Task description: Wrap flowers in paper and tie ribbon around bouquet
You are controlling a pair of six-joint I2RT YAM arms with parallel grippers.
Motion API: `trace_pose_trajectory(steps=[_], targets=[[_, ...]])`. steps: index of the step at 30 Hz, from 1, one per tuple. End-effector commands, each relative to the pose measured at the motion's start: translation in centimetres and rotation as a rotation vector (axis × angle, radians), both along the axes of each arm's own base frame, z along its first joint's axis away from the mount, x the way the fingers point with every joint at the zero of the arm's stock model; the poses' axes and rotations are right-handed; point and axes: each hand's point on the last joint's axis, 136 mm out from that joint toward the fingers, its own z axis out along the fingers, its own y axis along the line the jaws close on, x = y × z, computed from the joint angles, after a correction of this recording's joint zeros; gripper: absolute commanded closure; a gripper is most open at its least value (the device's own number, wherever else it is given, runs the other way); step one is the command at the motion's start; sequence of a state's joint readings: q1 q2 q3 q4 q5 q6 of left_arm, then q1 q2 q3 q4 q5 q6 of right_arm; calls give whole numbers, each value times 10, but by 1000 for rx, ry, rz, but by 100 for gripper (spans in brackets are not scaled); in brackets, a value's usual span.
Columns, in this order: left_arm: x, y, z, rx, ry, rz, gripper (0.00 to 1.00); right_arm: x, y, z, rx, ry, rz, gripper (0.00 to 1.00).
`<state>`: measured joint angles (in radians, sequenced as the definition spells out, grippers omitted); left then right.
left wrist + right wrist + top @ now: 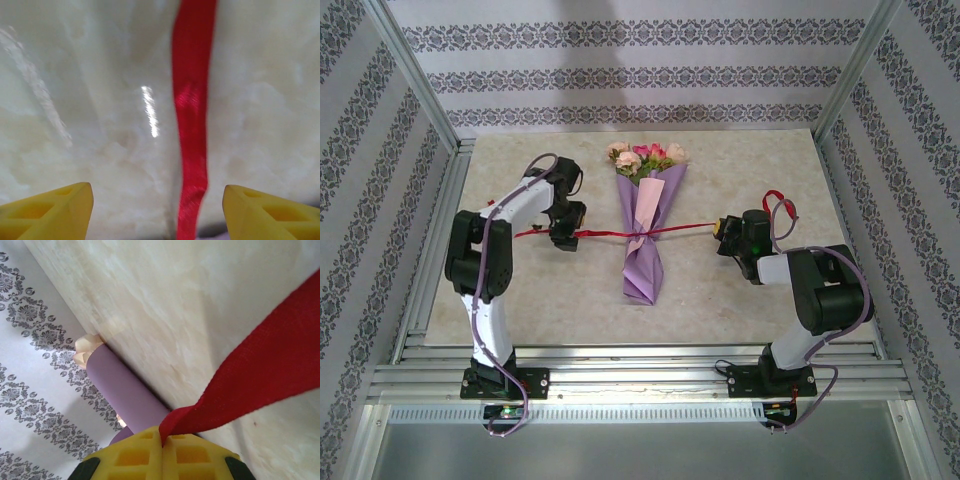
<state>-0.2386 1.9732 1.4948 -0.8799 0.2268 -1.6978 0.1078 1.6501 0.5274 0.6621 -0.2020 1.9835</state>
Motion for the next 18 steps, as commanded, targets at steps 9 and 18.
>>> trace_pose_trajectory(steps=[9, 18], targets=[[17, 14, -31, -3, 13, 1, 44, 8, 4, 3, -20, -25, 17, 100], [30, 13, -23, -24, -63, 59, 39, 9, 5, 3, -22, -27, 27, 100]])
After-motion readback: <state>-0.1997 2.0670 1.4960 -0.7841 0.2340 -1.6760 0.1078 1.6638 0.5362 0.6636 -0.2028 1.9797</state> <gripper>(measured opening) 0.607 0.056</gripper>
